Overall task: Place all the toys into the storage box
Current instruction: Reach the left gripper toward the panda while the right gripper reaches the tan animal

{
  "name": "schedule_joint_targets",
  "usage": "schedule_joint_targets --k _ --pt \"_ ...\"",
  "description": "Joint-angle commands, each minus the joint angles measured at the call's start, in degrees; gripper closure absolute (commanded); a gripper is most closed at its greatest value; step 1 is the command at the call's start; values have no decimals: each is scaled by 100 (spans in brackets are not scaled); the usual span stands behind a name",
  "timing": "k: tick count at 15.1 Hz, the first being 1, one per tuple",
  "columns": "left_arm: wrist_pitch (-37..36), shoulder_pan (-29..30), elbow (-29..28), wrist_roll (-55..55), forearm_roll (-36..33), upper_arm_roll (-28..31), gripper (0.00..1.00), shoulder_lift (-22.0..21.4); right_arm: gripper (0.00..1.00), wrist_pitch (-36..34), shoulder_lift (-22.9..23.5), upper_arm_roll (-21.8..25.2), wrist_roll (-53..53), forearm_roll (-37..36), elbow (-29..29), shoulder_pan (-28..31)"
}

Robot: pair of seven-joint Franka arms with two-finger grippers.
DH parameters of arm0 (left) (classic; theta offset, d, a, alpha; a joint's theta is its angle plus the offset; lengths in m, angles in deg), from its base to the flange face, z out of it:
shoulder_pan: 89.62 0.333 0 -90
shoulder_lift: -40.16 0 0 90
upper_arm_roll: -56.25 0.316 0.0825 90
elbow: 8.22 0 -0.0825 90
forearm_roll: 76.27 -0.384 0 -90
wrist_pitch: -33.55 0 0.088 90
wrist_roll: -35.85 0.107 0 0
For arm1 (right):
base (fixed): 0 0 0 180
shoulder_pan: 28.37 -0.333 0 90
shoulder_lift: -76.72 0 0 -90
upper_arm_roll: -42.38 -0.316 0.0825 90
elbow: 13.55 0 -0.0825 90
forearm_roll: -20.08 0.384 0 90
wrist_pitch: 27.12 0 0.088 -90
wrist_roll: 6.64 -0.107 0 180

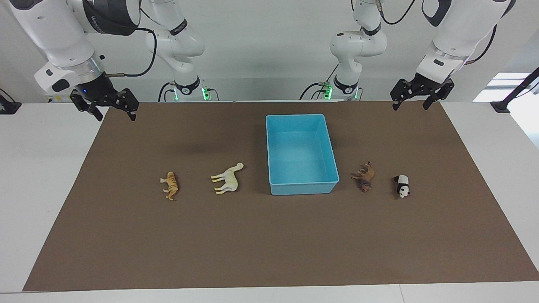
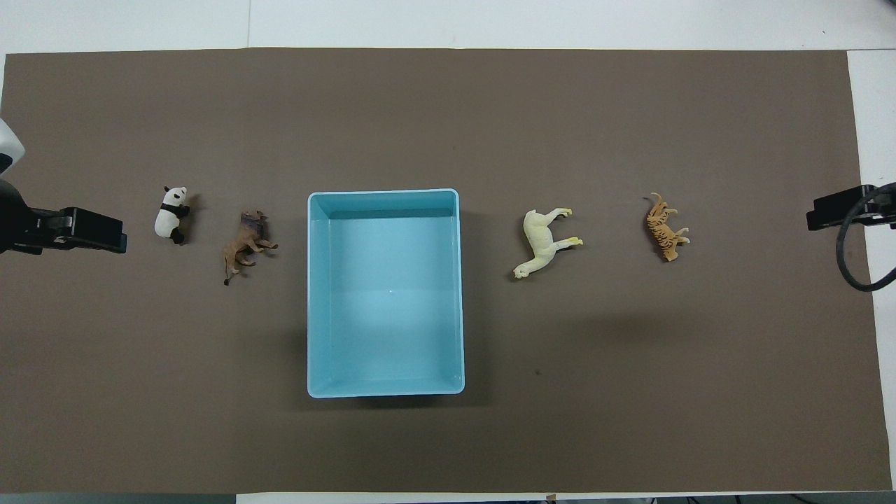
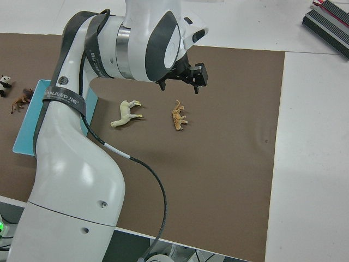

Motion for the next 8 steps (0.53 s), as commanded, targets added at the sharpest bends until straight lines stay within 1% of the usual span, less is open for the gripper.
schedule_joint_targets --k 1,2,4,5,6,7,8 --pt "139 224 -329 -21 13 -12 0 -191 0 42 -135 -51 -27 8 2 130" --pt "366 269 -617 -22 13 -12 0 -348 0 33 -205 -51 -18 8 11 130" --pt "1383 278 -1355 -22 13 -12 0 -612 0 -72 -284 -51 -1 25 81 113" --pt "1849 287 -1706 -13 13 -12 0 -648 0 -89 -311 -68 52 25 107 139" --pt "2272 278 -1945 22 13 -12 0 -597 0 -81 -320 -60 174 25 142 104" --pt "2580 278 -2043 40 13 -12 0 -509 0 -63 -355 -68 297 25 238 95" --pt "2810 330 -2061 57 13 -3 0 -352 0 15 -503 -86 324 25 518 43"
